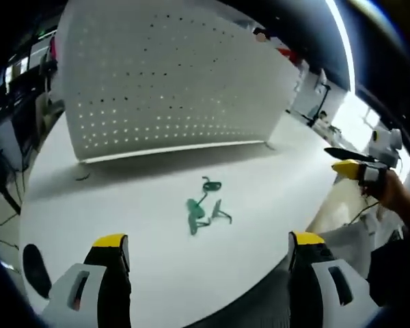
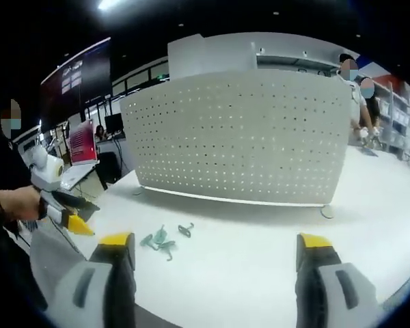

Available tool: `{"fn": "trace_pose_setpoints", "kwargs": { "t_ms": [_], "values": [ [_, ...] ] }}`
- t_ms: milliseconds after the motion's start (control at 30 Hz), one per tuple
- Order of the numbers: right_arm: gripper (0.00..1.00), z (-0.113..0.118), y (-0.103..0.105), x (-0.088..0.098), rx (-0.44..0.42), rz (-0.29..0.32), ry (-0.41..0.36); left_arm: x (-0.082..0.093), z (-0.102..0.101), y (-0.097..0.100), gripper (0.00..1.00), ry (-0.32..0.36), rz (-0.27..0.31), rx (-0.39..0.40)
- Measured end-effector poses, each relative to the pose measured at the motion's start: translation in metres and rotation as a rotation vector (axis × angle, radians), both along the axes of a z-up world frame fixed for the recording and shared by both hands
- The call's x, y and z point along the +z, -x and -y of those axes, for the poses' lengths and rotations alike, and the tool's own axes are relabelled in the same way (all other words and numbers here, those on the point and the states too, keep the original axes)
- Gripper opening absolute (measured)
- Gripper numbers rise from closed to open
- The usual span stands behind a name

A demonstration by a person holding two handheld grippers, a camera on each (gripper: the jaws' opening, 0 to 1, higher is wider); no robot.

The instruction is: Insert the hook assembly into the mounting plate slot until the hook locks in place.

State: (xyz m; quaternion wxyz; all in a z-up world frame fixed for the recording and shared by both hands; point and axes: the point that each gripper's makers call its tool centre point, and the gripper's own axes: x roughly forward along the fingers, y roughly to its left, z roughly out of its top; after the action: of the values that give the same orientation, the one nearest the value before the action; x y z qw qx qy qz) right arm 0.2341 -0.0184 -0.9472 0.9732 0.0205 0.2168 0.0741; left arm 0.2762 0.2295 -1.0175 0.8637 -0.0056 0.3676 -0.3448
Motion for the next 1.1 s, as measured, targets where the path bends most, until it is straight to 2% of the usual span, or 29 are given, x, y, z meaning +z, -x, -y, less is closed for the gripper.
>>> {"fn": "trace_pose_setpoints", "kwargs": {
  "t_ms": [67, 167, 267, 333, 467, 667, 800, 933, 1000, 1100],
  "values": [
    [0.85, 0.002, -0.001, 0.005, -0.008, 0.015, 0.009, -0.004, 0.003, -0.007, 0.87, 0.005, 0.011, 0.002],
    [0.85, 0.005, -0.004, 0.009, -0.017, 0.031, 0.018, -0.013, 0.009, -0.013, 0.87, 0.02, -0.008, 0.007],
    [0.84, 0.004, -0.009, 0.009, -0.015, 0.028, 0.012, -0.025, 0.015, -0.016, 0.79, -0.013, -0.003, -0.03],
    [0.84, 0.001, -0.013, 0.009, -0.01, 0.031, 0.015, -0.03, 0.019, -0.019, 0.76, -0.007, -0.001, -0.023],
    [0.84, -0.005, -0.017, 0.005, 0.009, 0.024, 0.026, -0.045, 0.027, -0.017, 0.7, -0.024, -0.027, -0.039],
    [0.84, -0.008, -0.016, 0.002, 0.023, 0.014, 0.053, -0.061, 0.035, -0.025, 0.61, -0.034, -0.032, -0.045],
    [0.84, -0.01, -0.015, -0.003, 0.03, -0.002, 0.049, -0.074, 0.037, -0.029, 0.5, -0.054, -0.056, -0.046],
    [0.84, -0.009, -0.014, -0.006, 0.031, -0.011, 0.051, -0.079, 0.039, -0.033, 0.41, -0.067, -0.058, -0.049],
    [0.84, -0.008, -0.015, -0.008, 0.031, -0.017, 0.055, -0.085, 0.04, -0.032, 0.36, -0.076, -0.081, -0.056],
    [0.84, -0.007, -0.015, -0.009, 0.032, -0.022, 0.056, -0.091, 0.041, -0.033, 0.34, -0.085, -0.095, -0.054]
  ]
}}
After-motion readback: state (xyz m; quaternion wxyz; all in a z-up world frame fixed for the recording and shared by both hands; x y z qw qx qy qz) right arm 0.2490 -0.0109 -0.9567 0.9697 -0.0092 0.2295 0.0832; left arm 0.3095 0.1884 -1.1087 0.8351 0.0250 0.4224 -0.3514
